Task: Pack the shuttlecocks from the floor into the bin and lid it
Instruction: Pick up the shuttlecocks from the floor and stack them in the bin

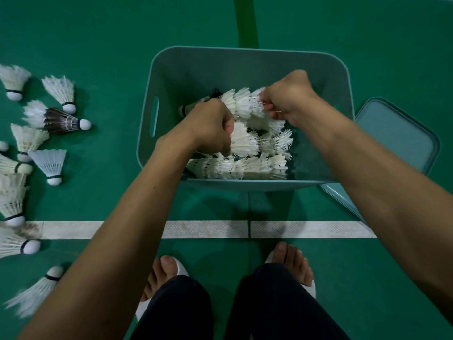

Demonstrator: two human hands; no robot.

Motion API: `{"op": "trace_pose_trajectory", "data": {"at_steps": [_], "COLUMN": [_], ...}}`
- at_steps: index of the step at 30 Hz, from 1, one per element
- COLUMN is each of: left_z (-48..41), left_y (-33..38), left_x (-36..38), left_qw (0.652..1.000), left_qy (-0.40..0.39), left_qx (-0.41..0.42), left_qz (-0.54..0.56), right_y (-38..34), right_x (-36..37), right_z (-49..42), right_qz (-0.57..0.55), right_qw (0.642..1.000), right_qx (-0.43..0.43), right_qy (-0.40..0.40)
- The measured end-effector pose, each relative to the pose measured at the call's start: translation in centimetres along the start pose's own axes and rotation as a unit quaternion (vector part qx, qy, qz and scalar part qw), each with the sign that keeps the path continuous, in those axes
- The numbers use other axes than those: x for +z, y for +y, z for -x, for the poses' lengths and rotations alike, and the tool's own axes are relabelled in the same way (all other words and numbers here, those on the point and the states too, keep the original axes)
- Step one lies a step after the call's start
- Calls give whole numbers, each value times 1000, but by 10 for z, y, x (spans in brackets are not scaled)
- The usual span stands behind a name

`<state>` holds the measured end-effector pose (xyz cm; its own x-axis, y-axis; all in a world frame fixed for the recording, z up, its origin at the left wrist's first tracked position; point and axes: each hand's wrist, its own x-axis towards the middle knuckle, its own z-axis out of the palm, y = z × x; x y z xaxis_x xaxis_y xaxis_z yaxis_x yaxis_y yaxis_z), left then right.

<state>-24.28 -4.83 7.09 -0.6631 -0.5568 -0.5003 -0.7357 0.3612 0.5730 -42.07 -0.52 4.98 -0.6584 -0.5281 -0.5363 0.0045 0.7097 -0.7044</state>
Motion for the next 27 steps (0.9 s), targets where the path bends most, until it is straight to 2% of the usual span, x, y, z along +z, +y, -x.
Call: {"op": "trace_pose_trajectory", "data": {"at_steps": [7,11,12,15,18,21,24,25,27], "left_z": [-11,-11,-11,-11,-10,-6,2,4,6], "left_y": [1,5,6,13,20,20,14,12,10], "left_x": [5,9,11,16,20,23,19,17,12], "left_qw": [998,994,993,988,982,977,978,980,983], "left_qy": [25,61,67,93,128,152,149,140,109], "left_qx": [46,71,76,89,107,109,73,49,-16], "left_qz": [34,60,67,86,87,107,129,130,149], "right_y": [-7,2,3,2,3,5,8,7,4], "right_x": [6,-19,-25,-34,-31,-38,-50,-51,-46], "right_z": [-1,15,24,54,62,54,49,49,48], "right_qz": [-32,12,7,39,80,104,168,175,184], "right_qw": [999,992,992,998,993,990,957,949,946], "right_qx": [9,-45,-54,-46,-78,-89,-109,-114,-119], "right_qy": [-8,118,110,-11,-36,41,208,235,240]}}
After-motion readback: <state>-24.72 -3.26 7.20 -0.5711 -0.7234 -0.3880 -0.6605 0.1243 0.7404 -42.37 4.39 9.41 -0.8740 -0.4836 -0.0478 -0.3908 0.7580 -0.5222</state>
